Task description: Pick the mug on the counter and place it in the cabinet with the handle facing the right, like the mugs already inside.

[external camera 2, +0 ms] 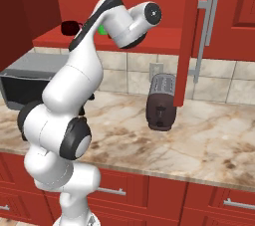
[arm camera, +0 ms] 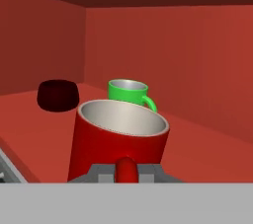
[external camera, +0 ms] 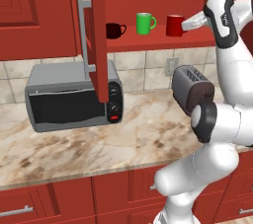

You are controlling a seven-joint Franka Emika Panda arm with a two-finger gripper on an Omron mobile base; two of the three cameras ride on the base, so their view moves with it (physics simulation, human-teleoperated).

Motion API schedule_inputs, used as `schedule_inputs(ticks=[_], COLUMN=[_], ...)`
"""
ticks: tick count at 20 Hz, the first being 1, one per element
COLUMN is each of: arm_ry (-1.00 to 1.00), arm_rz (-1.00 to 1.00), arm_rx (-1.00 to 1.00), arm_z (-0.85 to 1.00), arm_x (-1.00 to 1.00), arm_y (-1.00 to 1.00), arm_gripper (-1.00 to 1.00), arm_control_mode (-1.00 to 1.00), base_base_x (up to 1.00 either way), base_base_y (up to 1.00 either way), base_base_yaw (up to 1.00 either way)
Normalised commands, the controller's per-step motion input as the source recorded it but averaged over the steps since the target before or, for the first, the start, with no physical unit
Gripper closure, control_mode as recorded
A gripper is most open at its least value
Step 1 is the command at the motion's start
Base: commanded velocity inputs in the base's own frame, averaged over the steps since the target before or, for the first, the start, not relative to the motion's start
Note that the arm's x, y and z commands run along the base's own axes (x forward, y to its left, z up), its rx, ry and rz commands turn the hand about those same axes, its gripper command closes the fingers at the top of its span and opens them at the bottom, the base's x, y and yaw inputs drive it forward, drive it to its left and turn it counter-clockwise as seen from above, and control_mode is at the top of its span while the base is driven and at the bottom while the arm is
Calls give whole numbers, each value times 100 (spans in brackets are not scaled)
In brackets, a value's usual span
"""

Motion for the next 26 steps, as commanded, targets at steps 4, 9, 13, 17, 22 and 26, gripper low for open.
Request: schedule_inputs(ticks=[4,9,13,17,22,26], arm_ry=[0,0,-1,-2,-4,-2], arm_rz=[3,0,0,0,0,0], arm_rx=[0,0,0,0,0,0], arm_z=[0,0,0,-1,-3,-6], arm_x=[0,3,12,17,21,25], arm_y=[0,0,0,0,0,0], arm_gripper=[100,100,100,100,100,100], arm_control_mode=[-100,-100,-100,-100,-100,-100], base_base_x=[0,0,0,0,0,0], base_base_y=[0,0,0,0,0,0], base_base_yaw=[0,0,0,0,0,0])
